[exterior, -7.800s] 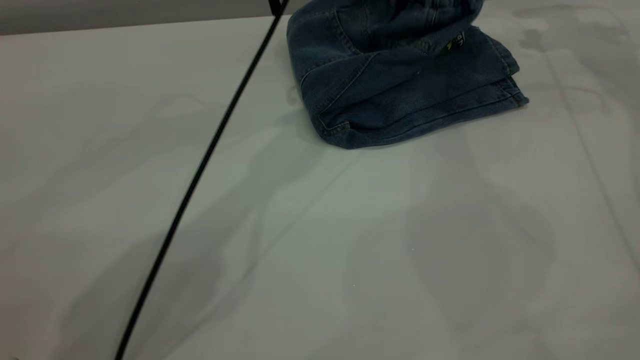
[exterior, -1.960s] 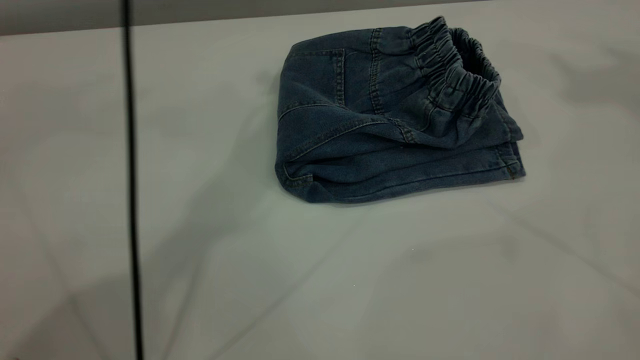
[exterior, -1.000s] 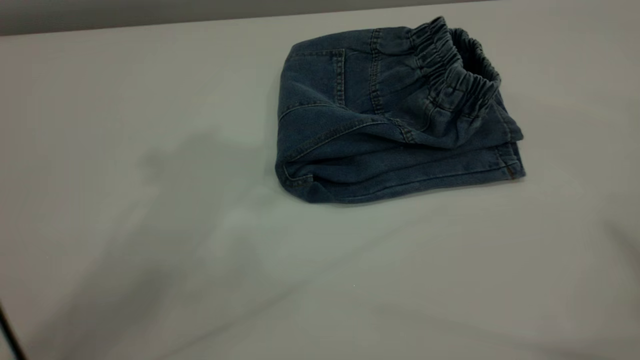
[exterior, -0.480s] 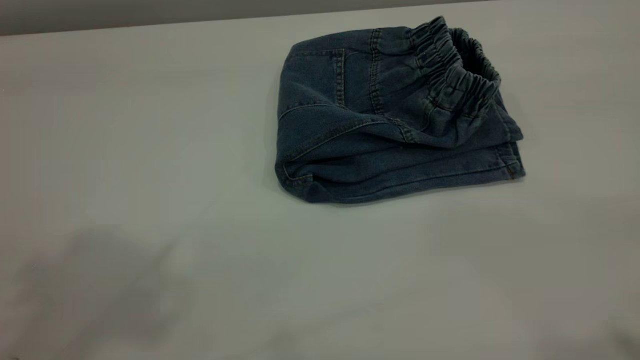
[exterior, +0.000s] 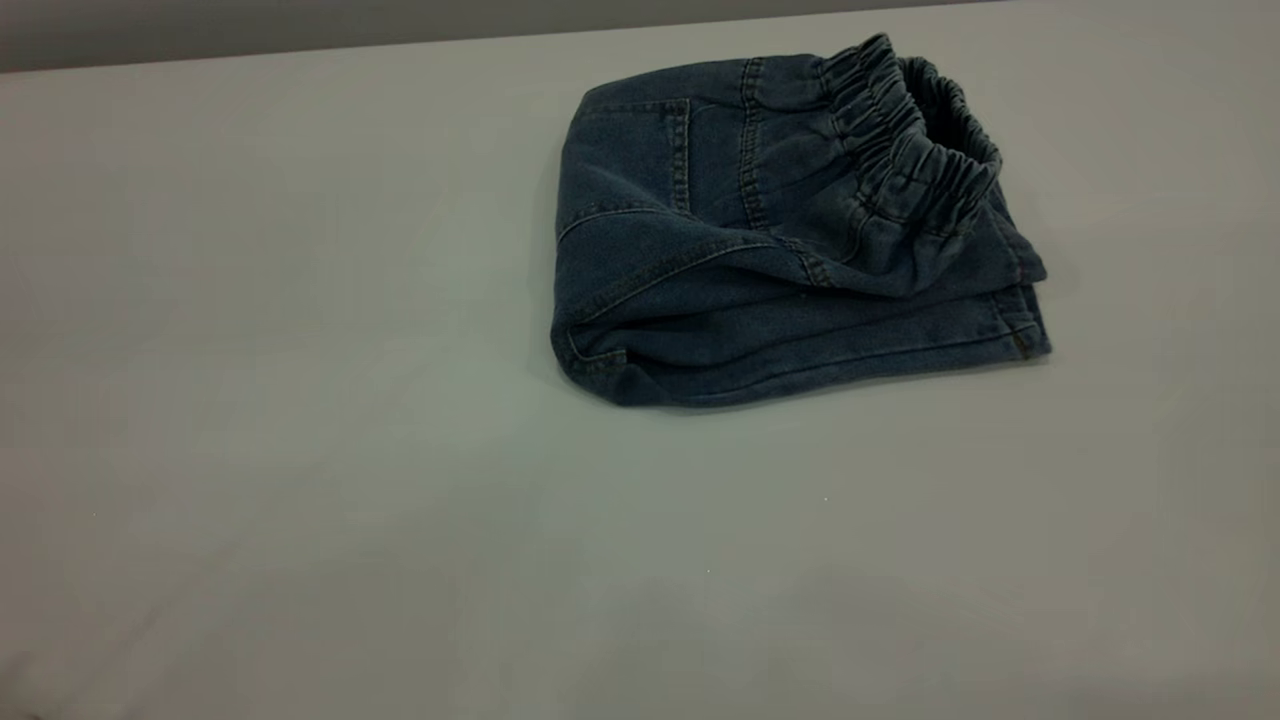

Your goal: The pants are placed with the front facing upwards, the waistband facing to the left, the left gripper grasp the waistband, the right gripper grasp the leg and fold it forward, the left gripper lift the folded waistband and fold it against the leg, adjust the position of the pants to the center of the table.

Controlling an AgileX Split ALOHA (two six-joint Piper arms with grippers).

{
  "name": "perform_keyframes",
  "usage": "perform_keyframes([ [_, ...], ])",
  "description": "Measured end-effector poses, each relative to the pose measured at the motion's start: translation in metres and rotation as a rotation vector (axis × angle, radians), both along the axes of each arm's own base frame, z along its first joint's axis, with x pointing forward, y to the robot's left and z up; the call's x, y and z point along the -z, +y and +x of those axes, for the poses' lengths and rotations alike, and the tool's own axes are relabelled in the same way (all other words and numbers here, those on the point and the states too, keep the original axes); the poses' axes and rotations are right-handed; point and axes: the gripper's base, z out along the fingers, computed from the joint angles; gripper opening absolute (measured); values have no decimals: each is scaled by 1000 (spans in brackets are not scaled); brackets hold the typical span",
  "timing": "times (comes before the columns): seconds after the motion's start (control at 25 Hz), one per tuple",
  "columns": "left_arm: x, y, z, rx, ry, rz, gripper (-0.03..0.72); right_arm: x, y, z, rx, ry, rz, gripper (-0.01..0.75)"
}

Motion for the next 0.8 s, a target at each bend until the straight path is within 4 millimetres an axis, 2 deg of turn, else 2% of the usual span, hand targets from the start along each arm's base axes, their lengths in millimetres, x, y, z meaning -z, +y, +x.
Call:
perform_keyframes([
  [0.2,31,14,-22,-4,4,-1,509,42,-8,-11,96,-27,-30,518],
  [0.4,47,21,-33,-5,-6,-11,509,76,-11,-8,119,22,-37,518],
  [0.48,49,23,-35,-13,-10,-22,509,83,-11,-5,128,42,-28,518],
  [0.8,71,27,-43,11,-78,-58,509,83,-12,-4,138,41,-21,518],
])
